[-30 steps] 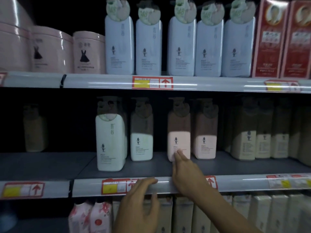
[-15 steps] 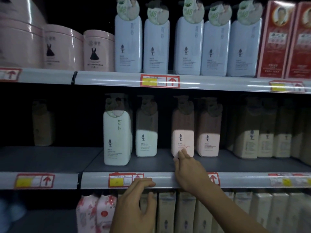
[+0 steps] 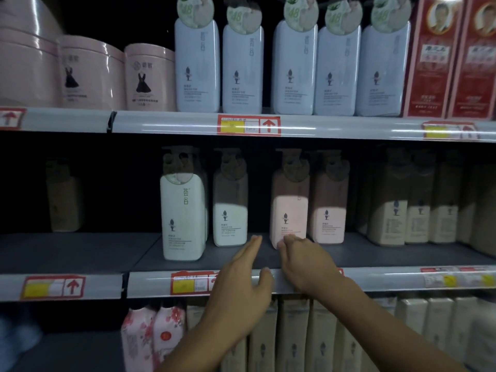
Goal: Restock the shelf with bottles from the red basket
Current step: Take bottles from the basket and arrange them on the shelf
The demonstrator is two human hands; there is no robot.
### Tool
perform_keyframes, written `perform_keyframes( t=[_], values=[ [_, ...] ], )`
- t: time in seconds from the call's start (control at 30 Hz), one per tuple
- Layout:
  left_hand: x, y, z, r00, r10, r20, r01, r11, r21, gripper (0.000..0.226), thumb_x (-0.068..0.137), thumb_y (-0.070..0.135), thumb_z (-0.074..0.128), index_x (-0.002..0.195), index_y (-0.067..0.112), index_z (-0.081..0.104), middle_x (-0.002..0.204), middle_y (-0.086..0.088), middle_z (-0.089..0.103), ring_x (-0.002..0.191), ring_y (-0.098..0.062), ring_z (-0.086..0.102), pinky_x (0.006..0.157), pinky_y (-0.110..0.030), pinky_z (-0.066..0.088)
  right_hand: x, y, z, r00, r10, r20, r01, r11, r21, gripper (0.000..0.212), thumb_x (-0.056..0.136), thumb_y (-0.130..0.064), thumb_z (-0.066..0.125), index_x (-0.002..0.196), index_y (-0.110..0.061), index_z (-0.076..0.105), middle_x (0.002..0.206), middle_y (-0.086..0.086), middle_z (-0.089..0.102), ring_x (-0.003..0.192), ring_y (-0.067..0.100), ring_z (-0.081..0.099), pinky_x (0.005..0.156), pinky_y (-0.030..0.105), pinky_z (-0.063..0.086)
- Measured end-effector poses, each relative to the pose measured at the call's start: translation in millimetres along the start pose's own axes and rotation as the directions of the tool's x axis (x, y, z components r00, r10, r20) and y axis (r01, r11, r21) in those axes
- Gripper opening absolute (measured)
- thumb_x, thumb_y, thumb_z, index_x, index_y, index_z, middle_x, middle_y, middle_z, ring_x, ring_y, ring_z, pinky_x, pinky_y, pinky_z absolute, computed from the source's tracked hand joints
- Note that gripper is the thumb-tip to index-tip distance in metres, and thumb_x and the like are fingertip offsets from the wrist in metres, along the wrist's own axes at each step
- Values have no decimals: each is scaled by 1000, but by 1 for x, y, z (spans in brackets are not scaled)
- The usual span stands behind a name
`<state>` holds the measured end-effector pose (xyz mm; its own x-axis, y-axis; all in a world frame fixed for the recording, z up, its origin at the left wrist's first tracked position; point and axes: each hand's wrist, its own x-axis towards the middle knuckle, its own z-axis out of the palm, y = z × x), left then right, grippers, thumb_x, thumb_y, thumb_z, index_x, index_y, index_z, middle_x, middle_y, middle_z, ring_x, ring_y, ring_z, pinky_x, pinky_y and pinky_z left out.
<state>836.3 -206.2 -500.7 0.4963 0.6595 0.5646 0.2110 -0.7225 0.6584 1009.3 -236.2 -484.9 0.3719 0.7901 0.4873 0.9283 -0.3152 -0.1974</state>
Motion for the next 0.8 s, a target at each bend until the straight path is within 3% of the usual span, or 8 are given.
perform_keyframes(
  t=[0.17, 0.27, 0.33, 0.4, 0.47, 0.63, 0.73, 0.8],
  values=[
    [28, 4, 12, 999, -16, 40, 15, 1000, 25, 64, 100, 25, 51, 159, 29, 27, 163, 8, 34, 143, -17, 43, 120, -28, 31, 5, 7, -6, 998, -45, 53, 46, 999, -24, 30, 106, -28, 36, 100, -14, 62, 111, 15, 70, 102, 38, 64, 77, 38, 45],
    [35, 4, 21, 998, 10, 54, -12, 999, 34, 60, 99, 21, 50, 156, 29, 33, 161, 10, 38, 139, -3, 38, 104, 0, 21, 6, 12, -6, 995, -75, 67, 78, 996, -50, 28, 105, -26, 38, 98, -15, 62, 109, 14, 70, 99, 37, 64, 75, 37, 43],
    [40, 4, 27, 997, 12, 75, -15, 999, 41, 58, 97, 18, 48, 153, 30, 38, 157, 9, 45, 132, -2, 44, 91, 8, 22, 7, 15, -5, 991, -94, 92, 102, 991, -86, 25, 103, -26, 40, 101, -16, 63, 111, 12, 68, 100, 35, 64, 76, 36, 42],
    [47, 5, 32, 992, 4, 123, -10, 999, 48, 61, 95, 15, 46, 154, 30, 38, 155, 6, 49, 130, -11, 52, 100, -6, 35, 8, 17, -4, 985, -109, 137, 126, 985, -119, 28, 103, -28, 39, 107, -15, 63, 117, 11, 65, 104, 34, 63, 83, 38, 46],
    [53, 6, 36, 986, -11, 164, -1, 997, 71, 61, 93, 13, 45, 152, 27, 41, 151, 1, 53, 124, -18, 58, 100, -19, 43, 9, 19, -3, 977, -117, 176, 141, 981, -131, 31, 106, -29, 36, 113, -13, 62, 123, 11, 62, 107, 34, 62, 88, 40, 48],
    [66, 6, 45, 974, -46, 220, 17, 991, 133, 51, 94, 14, 44, 144, 21, 49, 146, -7, 57, 123, -24, 59, 97, -25, 44, 8, 21, -4, 969, -154, 191, 162, 986, -26, 36, 111, -27, 30, 128, -10, 56, 133, 15, 59, 117, 35, 59, 94, 39, 42],
    [70, 4, 50, 971, -48, 236, 9, 987, 162, 42, 93, 11, 43, 133, 18, 56, 138, -8, 63, 120, -26, 60, 91, -19, 40, 11, 21, -7, 940, -194, 279, 216, 975, -47, 37, 110, -23, 32, 140, -11, 51, 143, 17, 52, 130, 37, 51, 100, 41, 41],
    [75, 2, 53, 966, -63, 251, 22, 987, 162, 37, 93, 11, 43, 125, 18, 58, 133, -7, 66, 115, -25, 63, 95, -24, 46, 15, 21, -8, 921, -197, 337, 232, 970, -67, 46, 108, -22, 38, 153, -11, 38, 153, 19, 43, 140, 38, 44, 107, 40, 39]
  ],
)
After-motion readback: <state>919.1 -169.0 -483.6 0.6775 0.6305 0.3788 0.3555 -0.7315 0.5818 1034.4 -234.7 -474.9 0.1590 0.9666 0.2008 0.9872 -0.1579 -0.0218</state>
